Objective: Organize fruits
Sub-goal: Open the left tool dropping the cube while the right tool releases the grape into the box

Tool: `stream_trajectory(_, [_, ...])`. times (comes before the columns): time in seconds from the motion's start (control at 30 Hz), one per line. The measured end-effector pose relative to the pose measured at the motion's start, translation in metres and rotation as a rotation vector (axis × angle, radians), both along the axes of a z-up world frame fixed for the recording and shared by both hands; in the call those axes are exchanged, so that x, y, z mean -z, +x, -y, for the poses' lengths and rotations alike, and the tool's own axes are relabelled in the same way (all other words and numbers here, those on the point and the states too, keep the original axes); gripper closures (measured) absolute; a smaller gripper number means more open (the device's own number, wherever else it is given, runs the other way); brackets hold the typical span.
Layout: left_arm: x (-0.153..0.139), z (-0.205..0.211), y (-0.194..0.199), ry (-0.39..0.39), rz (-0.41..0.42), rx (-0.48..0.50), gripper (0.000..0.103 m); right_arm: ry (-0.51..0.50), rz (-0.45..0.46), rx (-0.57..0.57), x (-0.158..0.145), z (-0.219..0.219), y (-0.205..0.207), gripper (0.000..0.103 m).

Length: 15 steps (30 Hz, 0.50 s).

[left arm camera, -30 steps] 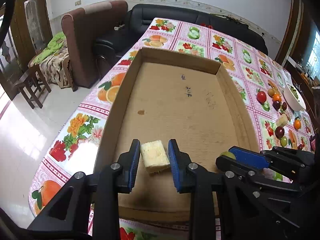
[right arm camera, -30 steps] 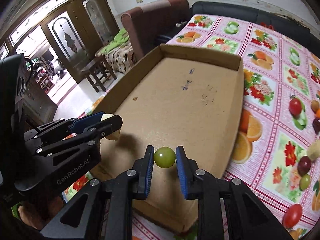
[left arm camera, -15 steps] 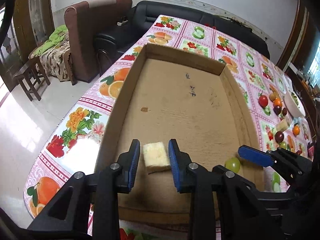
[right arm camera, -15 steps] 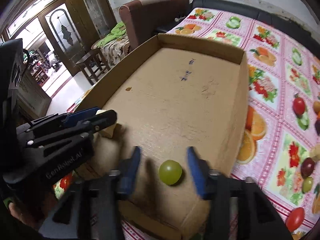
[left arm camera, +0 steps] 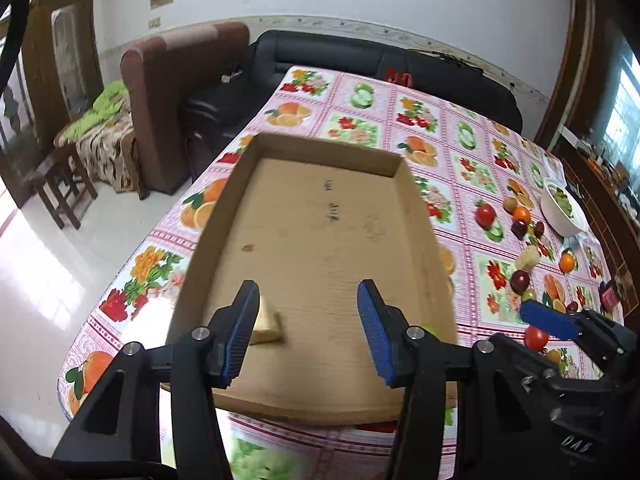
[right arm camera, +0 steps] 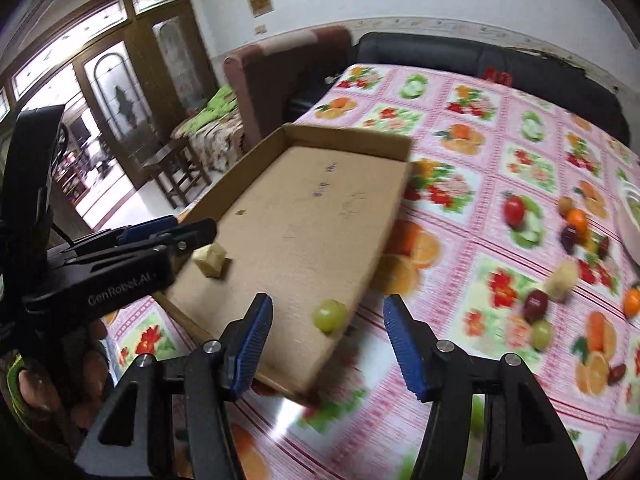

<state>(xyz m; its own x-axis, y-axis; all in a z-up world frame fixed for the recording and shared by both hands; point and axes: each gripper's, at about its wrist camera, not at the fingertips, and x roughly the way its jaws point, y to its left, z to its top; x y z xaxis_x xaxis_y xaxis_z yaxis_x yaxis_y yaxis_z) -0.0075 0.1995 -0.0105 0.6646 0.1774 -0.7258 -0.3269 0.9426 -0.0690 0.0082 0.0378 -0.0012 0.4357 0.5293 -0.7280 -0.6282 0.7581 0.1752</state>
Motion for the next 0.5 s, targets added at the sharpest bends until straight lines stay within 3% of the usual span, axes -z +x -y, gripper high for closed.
stream_trajectory(0.5, [-0.015,0.089,0.014,0.045,0.005,0.145,0.051,0.011,0.012,0.322,-0.002,0.154,-0.001,0.036])
